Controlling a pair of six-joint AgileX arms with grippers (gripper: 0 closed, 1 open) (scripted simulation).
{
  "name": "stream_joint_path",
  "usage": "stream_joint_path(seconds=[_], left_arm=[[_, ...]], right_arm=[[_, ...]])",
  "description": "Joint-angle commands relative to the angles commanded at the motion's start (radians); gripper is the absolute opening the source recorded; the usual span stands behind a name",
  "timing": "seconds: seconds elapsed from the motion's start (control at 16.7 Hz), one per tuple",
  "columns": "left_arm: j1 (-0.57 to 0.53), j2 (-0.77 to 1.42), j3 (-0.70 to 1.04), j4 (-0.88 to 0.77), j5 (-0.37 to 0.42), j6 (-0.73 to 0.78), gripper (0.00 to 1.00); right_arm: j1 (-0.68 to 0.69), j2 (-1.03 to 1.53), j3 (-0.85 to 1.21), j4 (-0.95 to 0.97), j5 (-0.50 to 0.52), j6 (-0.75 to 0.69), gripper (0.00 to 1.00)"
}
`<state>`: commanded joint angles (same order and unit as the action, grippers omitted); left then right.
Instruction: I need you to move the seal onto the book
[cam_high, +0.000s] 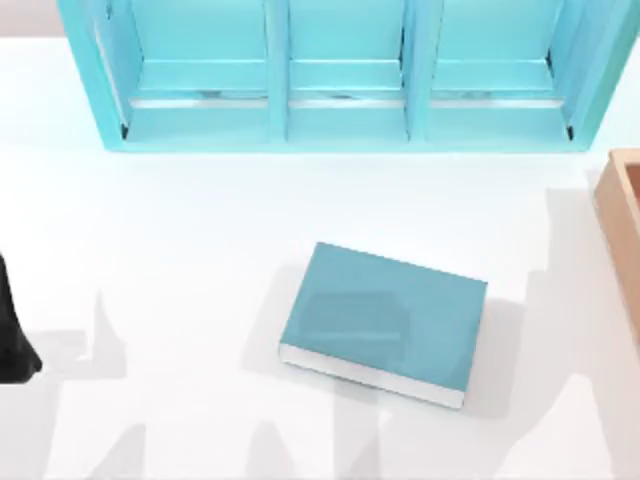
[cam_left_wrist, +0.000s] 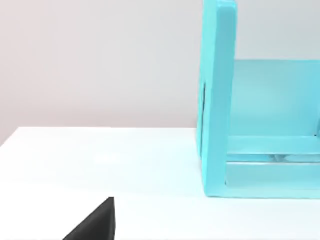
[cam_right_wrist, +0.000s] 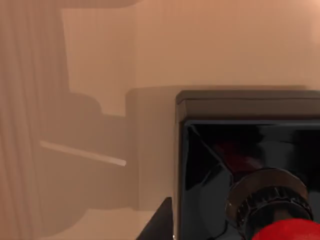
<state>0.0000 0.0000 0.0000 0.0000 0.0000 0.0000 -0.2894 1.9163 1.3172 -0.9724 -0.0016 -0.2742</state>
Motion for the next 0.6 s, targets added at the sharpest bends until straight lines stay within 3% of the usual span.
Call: stream_joint_path(seconds=[0.36,0.6], left_arm=[[0.000,0.000,0.000,0.000,0.000,0.000,1.00],[0.000,0.000,0.000,0.000,0.000,0.000,1.00]], right_arm=[[0.000,0.000,0.000,0.000,0.000,0.000,0.02],[0.000,0.000,0.000,0.000,0.000,0.000,0.00]])
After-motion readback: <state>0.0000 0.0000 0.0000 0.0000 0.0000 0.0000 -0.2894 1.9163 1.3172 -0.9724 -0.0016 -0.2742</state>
